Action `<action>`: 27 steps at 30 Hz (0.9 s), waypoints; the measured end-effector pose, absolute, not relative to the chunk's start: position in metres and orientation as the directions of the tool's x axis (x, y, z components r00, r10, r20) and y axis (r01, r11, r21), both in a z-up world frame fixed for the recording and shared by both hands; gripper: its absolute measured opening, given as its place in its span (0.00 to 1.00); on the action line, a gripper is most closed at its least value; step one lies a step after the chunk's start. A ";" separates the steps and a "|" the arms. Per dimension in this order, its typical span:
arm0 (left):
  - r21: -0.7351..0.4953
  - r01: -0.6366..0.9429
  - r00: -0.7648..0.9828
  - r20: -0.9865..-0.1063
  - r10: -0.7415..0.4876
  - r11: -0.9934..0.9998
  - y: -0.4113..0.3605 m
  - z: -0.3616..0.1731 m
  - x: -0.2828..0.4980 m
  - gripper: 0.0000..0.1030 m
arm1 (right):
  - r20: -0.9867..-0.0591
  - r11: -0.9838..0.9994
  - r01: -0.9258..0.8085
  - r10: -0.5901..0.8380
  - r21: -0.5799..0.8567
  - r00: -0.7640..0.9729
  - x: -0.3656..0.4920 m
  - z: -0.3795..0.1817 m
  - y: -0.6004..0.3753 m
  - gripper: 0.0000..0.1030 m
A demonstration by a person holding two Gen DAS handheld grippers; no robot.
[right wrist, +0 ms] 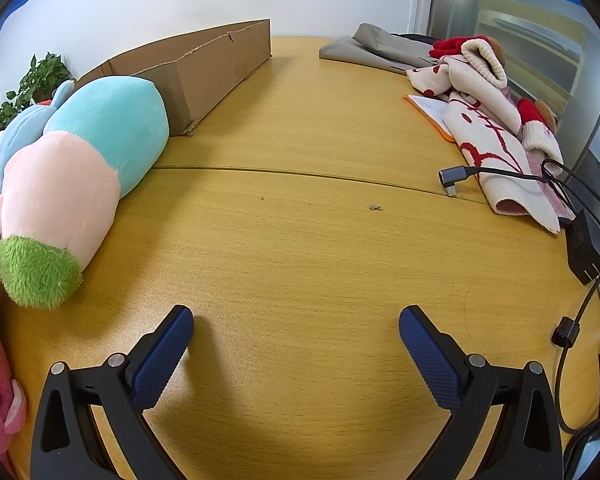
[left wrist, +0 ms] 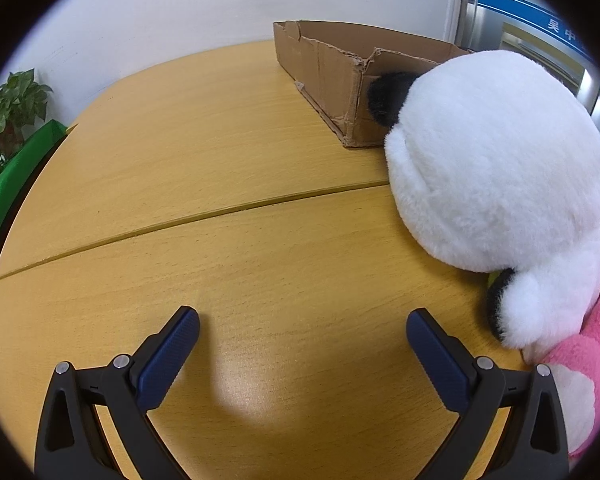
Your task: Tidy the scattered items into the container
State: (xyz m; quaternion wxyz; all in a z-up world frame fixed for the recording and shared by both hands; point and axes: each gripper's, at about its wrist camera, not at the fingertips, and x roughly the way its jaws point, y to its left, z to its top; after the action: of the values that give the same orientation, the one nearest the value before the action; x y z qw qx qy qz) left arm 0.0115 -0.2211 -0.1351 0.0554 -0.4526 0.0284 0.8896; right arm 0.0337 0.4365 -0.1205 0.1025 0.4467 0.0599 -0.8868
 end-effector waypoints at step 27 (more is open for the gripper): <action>-0.118 0.002 -0.726 -0.683 0.080 -0.993 -0.205 -0.073 0.093 0.96 | -0.770 -0.991 0.130 -0.061 -0.028 -0.635 0.092 -0.079 0.402 1.00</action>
State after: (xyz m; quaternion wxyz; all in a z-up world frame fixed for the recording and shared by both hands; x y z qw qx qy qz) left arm 0.0928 -0.2053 -0.0729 0.0212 -0.3698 -0.0554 0.9272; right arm 0.0920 0.4017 -0.0787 0.0529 0.4241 0.0404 -0.9032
